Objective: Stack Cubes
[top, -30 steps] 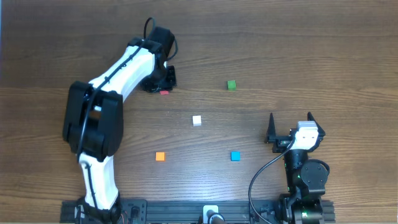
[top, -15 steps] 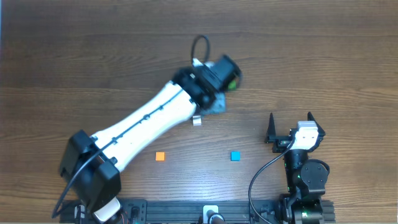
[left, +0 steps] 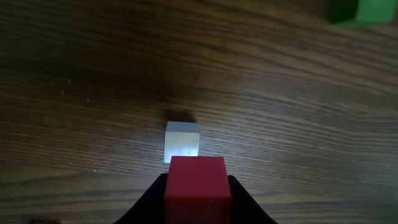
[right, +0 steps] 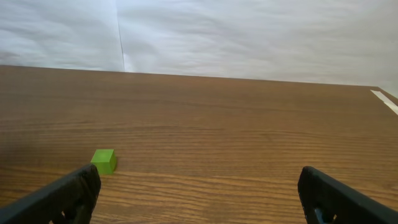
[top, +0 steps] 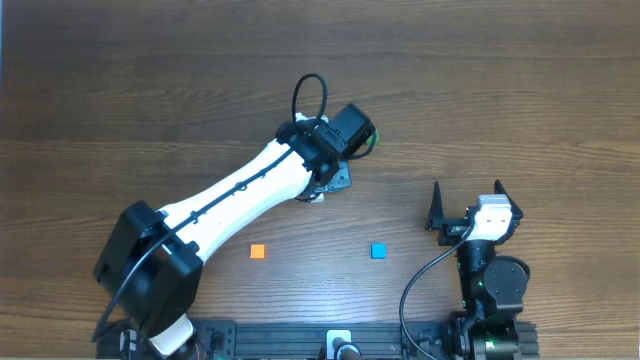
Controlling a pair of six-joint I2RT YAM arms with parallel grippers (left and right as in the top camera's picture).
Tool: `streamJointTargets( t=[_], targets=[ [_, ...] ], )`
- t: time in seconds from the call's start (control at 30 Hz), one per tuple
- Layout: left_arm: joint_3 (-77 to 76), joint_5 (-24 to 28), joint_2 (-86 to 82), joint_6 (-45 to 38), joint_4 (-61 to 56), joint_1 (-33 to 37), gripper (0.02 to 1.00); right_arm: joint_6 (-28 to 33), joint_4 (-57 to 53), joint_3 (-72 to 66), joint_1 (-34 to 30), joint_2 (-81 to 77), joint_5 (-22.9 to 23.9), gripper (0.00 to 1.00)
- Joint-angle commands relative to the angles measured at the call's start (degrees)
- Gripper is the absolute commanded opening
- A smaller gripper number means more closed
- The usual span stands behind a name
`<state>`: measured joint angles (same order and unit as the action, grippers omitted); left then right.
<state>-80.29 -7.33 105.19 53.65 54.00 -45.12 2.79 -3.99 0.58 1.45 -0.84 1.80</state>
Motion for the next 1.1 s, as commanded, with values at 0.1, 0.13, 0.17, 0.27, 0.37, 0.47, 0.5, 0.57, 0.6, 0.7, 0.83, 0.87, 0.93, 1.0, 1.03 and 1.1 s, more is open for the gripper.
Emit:
streamJointTargets(
  t=[0.1,0.13,0.17,0.27,0.37,0.47,0.5,0.57,0.6,0.7,0.83,0.87,0.93,1.0,1.03,1.1],
  targets=[
    [1.55,0.87,3.13,0.87,-1.4,0.02,0.042,-0.42,-0.22,-0.28,-0.39,0.44,-0.5,0.991],
    [1.55,0.92,3.39,0.87,-1.53,0.02,0.04,-0.42,-0.22,-0.28,-0.39,0.44,-0.48,0.993],
    [1.6,1.07,3.56,0.87,-1.6,0.04,0.04,-0.42,-0.22,-0.28,-0.39,0.44,-0.48,0.993],
    [1.62,1.07,4.09,0.87,-1.9,0.04,0.045,-0.42,-0.22,-0.28,-0.39,0.44,-0.48,0.991],
    [1.68,1.07,4.35,0.87,-1.95,0.04,0.045,-0.42,-0.22,-0.26,-0.39,0.44,-0.48,0.993],
    [2.64,1.05,4.39,1.18,-2.51,0.04,0.047,-0.42,-0.22,-0.26,-0.39,0.44,-0.5,0.993],
    [3.04,1.07,4.39,1.33,-2.64,0.15,0.047,-0.42,-0.22,-0.28,-0.39,0.44,-0.48,0.993],
    [3.8,1.09,4.39,2.34,-2.82,0.35,0.045,-0.42,-0.22,-0.28,-0.39,0.44,-0.48,0.987],
    [4.09,1.25,4.39,2.34,-2.97,0.48,0.045,-0.42,-0.22,-0.28,-0.39,0.44,-0.48,0.993],
    [4.35,1.46,4.42,2.32,-3.02,0.81,0.042,-0.42,-0.22,-0.28,-0.39,0.44,-0.48,0.991],
    [4.35,1.46,4.42,2.32,-3.02,0.9,0.042,-0.42,-0.22,-0.28,-0.39,0.44,-0.48,0.991],
    [4.35,1.46,4.46,2.32,-3.04,0.87,0.042,-0.42,-0.22,-0.28,-0.39,0.44,-0.48,0.991],
    [4.35,1.46,4.59,2.29,-3.21,0.9,0.045,-0.42,-0.22,-0.28,-0.39,0.44,-0.48,0.993],
    [4.35,1.4,4.76,2.27,-3.54,0.9,0.047,-0.42,-0.22,-0.28,-0.39,0.44,-0.48,0.993],
    [4.35,1.31,5.11,2.27,-3.93,0.94,0.045,-0.42,-0.22,-0.28,-0.39,0.44,-0.48,0.993],
    [4.35,1.33,5.42,2.27,-4.02,0.94,0.047,-0.42,-0.22,-0.28,-0.39,0.44,-0.48,0.993]
  ],
)
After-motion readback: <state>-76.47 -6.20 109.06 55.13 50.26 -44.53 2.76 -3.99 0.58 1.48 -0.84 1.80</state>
